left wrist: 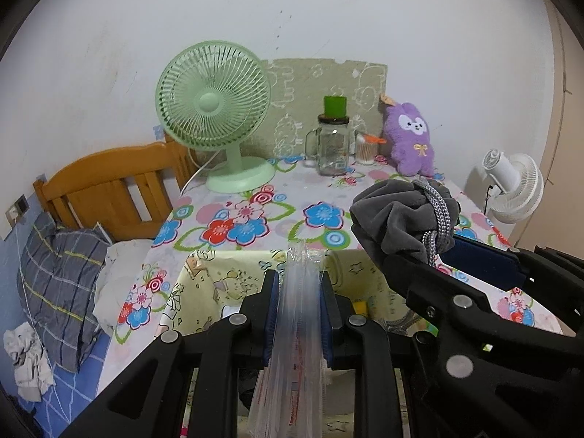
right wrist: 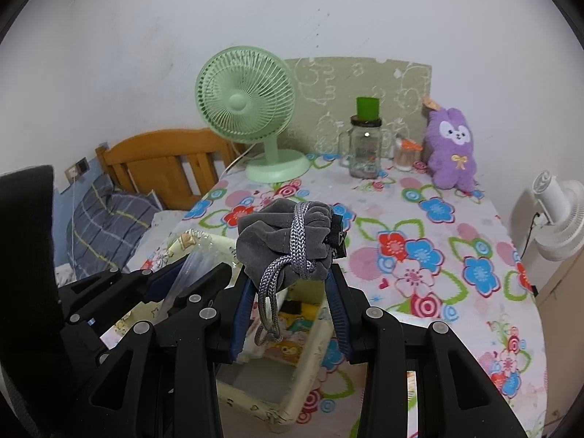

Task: Organize soft objects
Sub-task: 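Lower plastic bag into box with left tool while right tool lowers grey pouch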

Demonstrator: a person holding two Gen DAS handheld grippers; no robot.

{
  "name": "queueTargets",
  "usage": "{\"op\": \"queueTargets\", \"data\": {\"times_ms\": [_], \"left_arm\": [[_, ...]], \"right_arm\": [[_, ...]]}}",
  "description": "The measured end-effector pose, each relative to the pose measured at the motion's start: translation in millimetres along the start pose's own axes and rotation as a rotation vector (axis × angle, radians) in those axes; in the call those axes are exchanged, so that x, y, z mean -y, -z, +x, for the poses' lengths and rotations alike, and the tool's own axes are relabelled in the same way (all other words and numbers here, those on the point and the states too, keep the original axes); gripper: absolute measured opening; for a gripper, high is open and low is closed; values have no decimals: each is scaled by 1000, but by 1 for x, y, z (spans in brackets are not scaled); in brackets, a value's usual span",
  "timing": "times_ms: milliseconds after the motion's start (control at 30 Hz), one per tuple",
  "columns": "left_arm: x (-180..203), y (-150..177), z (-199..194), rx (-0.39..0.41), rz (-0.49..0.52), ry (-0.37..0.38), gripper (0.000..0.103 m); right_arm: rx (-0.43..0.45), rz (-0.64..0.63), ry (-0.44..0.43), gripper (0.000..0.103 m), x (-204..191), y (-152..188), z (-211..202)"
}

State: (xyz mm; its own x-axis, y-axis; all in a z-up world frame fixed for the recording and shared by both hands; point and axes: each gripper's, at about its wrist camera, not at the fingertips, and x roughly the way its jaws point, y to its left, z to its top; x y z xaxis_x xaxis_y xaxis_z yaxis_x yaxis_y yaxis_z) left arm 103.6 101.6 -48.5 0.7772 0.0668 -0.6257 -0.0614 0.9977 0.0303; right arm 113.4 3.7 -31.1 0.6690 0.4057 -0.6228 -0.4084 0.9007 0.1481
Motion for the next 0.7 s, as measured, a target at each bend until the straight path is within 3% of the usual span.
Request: {"op": "queueTargets", "data": {"times_ms": [367, 533, 600, 700], "left_arm": [[-25, 7, 29, -50, -31, -8, 25], [-34, 14, 38, -87, -54, -16, 49], [-37, 18, 39, -100, -62, -28, 68], [-41, 22, 40, -117, -74, -30, 73]], "right_arm": [[-62, -13, -20, 42, -15, 1, 33], [-93, -26, -30, 42, -22, 4, 46], [-105, -32, -37, 42, -25, 6, 50], [-121, -43, -51, 42, -29, 9, 55]]}}
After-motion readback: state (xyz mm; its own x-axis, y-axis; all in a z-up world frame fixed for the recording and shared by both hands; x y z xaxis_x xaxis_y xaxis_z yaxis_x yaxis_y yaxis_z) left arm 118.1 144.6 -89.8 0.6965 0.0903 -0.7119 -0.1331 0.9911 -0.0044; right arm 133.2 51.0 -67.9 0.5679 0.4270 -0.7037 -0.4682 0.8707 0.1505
